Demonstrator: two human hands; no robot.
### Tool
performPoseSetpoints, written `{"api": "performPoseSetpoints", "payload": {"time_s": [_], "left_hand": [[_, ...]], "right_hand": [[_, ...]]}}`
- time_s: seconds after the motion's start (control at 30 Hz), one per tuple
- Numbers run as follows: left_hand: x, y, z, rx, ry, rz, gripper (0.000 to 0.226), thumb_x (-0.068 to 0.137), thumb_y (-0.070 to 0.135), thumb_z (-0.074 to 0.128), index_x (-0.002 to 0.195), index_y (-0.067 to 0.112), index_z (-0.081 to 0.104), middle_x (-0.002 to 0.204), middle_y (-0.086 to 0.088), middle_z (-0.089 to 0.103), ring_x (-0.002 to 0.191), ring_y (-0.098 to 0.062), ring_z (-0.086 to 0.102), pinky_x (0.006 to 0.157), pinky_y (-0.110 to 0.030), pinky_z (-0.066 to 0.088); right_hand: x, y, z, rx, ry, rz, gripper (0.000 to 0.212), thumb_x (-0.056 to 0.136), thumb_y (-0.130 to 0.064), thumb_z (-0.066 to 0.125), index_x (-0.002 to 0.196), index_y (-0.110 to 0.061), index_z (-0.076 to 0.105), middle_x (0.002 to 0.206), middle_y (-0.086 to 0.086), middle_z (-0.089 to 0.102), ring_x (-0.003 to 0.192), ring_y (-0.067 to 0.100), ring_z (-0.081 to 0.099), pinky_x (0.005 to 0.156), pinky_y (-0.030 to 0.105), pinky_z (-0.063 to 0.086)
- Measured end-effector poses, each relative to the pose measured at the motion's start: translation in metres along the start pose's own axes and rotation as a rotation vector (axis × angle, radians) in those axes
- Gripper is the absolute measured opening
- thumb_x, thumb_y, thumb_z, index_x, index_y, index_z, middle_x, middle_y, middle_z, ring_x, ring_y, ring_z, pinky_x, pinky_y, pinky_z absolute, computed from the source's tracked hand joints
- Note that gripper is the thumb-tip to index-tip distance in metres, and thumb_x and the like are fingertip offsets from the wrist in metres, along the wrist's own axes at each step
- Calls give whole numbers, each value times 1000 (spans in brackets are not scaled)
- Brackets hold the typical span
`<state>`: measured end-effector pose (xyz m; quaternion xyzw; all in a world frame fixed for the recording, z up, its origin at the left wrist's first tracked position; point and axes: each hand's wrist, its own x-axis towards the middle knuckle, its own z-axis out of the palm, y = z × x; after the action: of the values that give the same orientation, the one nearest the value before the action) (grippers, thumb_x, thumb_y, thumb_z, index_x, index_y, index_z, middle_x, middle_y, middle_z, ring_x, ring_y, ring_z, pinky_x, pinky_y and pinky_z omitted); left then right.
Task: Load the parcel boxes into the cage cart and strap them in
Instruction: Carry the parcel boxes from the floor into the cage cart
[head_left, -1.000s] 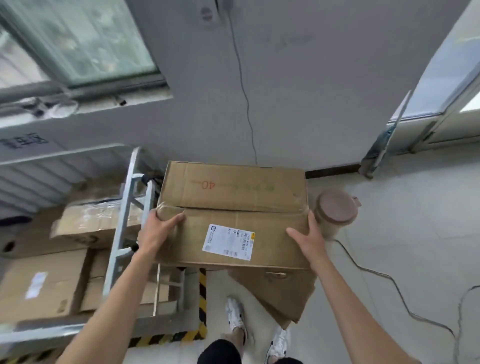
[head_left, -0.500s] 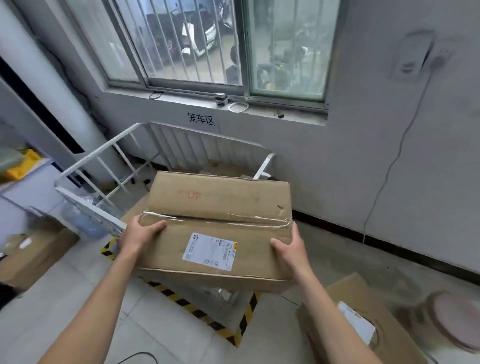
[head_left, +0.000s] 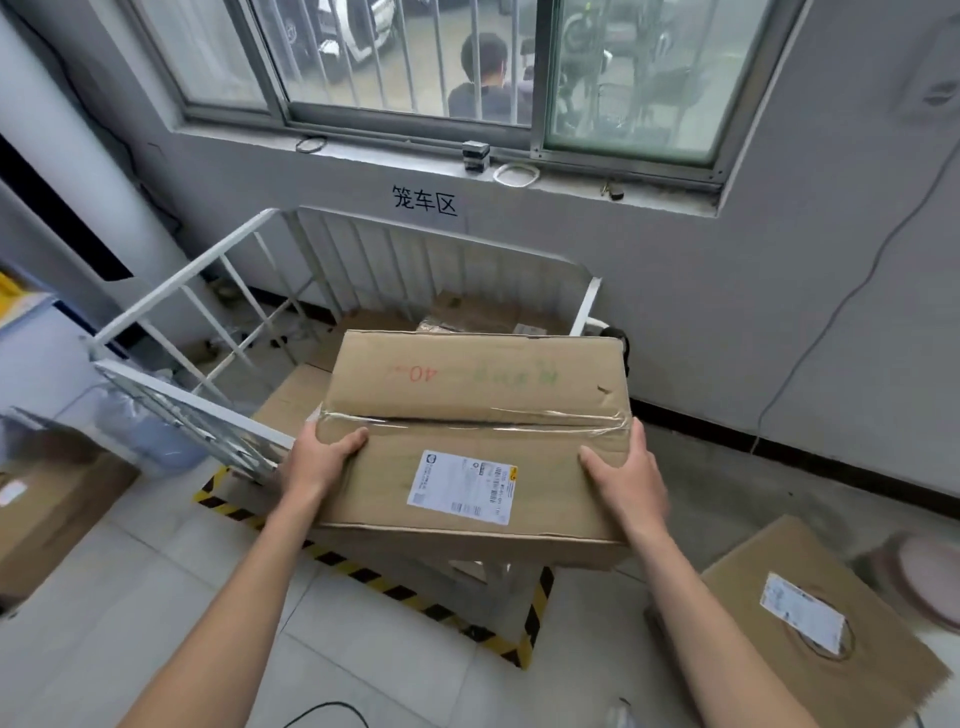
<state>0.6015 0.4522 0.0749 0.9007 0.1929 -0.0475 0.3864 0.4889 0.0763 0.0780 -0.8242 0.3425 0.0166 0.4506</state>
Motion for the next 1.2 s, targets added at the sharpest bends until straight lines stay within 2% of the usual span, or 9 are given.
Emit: {"api": "performPoseSetpoints", "payload": {"time_s": [0.1,0.2,0.47,0.57,0.67,0.77,0.87,1.0,1.2], "left_hand": [[30,-2,-10,76,2,1,88,70,77,62,142,28,48,134,-7,63,121,-36,58,95,-47,45],[64,0,-21,114,18,19,80,71,79,59,132,27,53,126,-8,67,114,-37,61,85,-43,43],[183,14,-60,105,26,24,64,67,77,63,110,29,61,116,-5,71,110,-34,63,82,-40,42],[235,17,-84,121,29,9,62,70,73,66,112,28,60,116,-5,70,111,-35,62,86,-41,46],[283,17,-113,145,49,12,59,71,72,68,113,31,57,114,-4,70,109,-35,62,88,-43,47],[330,10,-139,174,78,8,60,73,69,70,117,31,56,119,-6,69,111,-35,61,83,-41,43],[375,0,-153,205,52,-18,70,70,74,67,123,30,55,123,-7,68,113,-35,61,94,-46,47],[447,-11,-155,214,5,-36,77,65,78,66,124,30,54,122,-5,69,112,-35,62,95,-48,48],[552,-34,-118,236,-144,-21,66,71,67,74,119,25,57,117,-6,70,107,-32,64,84,-41,46]], "right_hand": [[5,-22,20,-17,27,6,92,81,-63,62,156,-40,14,150,4,45,131,34,50,105,48,38],[19,-48,40,-32,46,-4,89,80,-64,62,154,-40,19,147,3,49,129,35,51,103,48,40],[84,-134,113,1,23,-40,79,74,-67,62,144,-44,34,136,-2,61,121,33,58,98,47,46],[113,-164,158,108,-27,-47,84,77,-57,69,150,-37,33,148,0,52,129,30,53,100,43,43],[128,-184,214,214,-93,-3,91,82,-46,75,157,-29,26,157,3,41,140,29,43,113,46,37],[139,-205,267,255,-156,49,92,83,-44,75,158,-28,24,158,3,39,142,29,41,113,44,36],[149,-227,306,283,-183,78,92,84,-45,73,159,-29,22,157,2,41,140,28,43,111,45,39],[175,-254,354,273,-177,127,91,85,-46,71,159,-30,20,158,1,39,141,27,42,111,45,39],[203,-268,422,276,-109,256,86,86,-41,71,158,-30,23,153,1,46,136,26,47,109,45,42]]}}
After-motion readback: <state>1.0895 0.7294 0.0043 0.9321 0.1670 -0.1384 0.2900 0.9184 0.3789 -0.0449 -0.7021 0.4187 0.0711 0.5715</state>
